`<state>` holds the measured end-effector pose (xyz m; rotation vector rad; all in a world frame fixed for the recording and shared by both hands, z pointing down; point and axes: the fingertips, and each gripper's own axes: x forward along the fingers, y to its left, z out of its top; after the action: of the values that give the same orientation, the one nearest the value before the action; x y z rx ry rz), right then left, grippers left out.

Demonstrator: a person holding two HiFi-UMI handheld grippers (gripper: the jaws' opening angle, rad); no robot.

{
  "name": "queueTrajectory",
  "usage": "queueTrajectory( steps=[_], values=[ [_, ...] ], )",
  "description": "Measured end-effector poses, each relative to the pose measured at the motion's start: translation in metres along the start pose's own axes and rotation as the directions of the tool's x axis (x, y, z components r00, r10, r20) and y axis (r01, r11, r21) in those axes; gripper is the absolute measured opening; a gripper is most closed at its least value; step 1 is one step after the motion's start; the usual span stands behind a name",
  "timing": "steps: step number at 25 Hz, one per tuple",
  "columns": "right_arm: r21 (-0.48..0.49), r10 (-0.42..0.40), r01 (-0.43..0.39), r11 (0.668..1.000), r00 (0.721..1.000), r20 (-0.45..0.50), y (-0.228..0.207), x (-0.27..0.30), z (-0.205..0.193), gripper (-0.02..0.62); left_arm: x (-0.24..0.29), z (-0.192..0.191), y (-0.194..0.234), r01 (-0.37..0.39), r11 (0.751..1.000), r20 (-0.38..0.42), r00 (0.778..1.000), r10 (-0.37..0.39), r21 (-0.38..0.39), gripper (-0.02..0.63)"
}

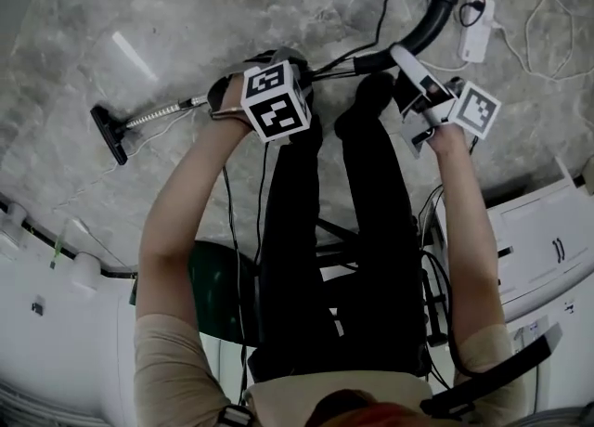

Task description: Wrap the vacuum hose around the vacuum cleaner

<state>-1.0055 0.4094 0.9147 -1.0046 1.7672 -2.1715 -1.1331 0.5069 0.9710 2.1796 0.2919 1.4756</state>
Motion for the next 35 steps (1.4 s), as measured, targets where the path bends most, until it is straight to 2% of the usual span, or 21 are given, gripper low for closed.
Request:
queueTrajectory(
  steps=[3,4,5,6,10,12,13,15,17,20,24,27,29,32,35],
  values=[
    [-0.138,-0.071,0.07,0.988,0.997,0.002,0.014,0.018,0.017,0.385,-0.018,0.02,-0.006,-0.011,1.0,0.037,0.999,0.01,0.02,0.164],
    [-0.163,-0.103,0.104,0.981,0.995,0.017,0.015,0.017,0.024,0.361,-0.023,0.024,-0.009,-0.017,0.999,0.048,0.999,0.016,0.027,0.164],
    [-0.163,-0.132,0.136,0.977,0.991,0.04,0.016,0.012,0.031,0.23,-0.028,0.029,-0.011,-0.028,0.999,0.063,0.998,0.026,0.031,0.164],
    [-0.152,-0.151,0.158,0.976,0.987,0.059,0.017,0.007,0.037,0.069,-0.034,0.034,-0.013,-0.04,0.999,0.087,0.995,0.037,0.029,0.164],
    [-0.168,-0.182,0.193,0.967,0.98,0.08,0.046,-0.016,0.049,0.064,-0.069,0.044,-0.021,-0.059,0.997,0.213,0.975,0.068,-0.05,0.19],
    [-0.203,-0.188,0.204,0.958,0.978,0.094,0.071,-0.029,0.06,0.064,-0.099,0.039,-0.023,-0.056,0.989,0.267,0.959,0.092,-0.139,0.292],
    [-0.222,-0.191,0.21,0.952,0.976,0.102,0.086,-0.035,0.067,0.064,-0.117,0.035,-0.023,-0.057,0.98,0.294,0.949,0.112,-0.189,0.315],
    [-0.272,-0.192,0.216,0.938,0.975,0.111,0.12,-0.048,0.083,0.064,-0.155,0.029,-0.023,-0.078,0.959,0.332,0.928,0.169,-0.271,0.318],
    [-0.334,-0.184,0.215,0.918,0.975,0.121,0.156,-0.061,0.103,0.064,-0.189,0.027,-0.027,-0.138,0.945,0.332,0.913,0.238,-0.297,0.318],
    [-0.41,-0.166,0.21,0.888,0.976,0.141,0.215,-0.082,0.129,0.064,-0.227,0.03,-0.051,-0.208,0.938,0.299,0.909,0.29,-0.277,0.318],
    [-0.435,-0.187,0.249,0.865,0.965,0.182,0.287,-0.122,0.145,0.064,-0.255,0.056,-0.119,-0.141,0.951,0.308,0.924,0.226,-0.273,0.318],
    [-0.412,-0.267,0.359,0.837,0.927,0.265,0.326,-0.16,0.158,0.064,-0.272,0.088,-0.157,-0.134,0.966,0.308,0.93,0.199,-0.222,0.318],
    [-0.414,-0.274,0.383,0.826,0.914,0.299,0.356,-0.182,0.16,0.064,-0.288,0.114,-0.169,-0.189,0.965,0.312,0.919,0.239,-0.183,0.318],
    [-0.433,-0.274,0.414,0.8,0.896,0.35,0.401,-0.213,0.163,0.064,-0.313,0.157,-0.161,-0.293,0.947,0.331,0.888,0.32,-0.132,0.318],
    [-0.446,-0.267,0.438,0.781,0.879,0.395,0.441,-0.243,0.163,0.064,-0.33,0.191,-0.16,-0.33,0.944,0.305,0.896,0.321,-0.025,0.318]
  ],
)
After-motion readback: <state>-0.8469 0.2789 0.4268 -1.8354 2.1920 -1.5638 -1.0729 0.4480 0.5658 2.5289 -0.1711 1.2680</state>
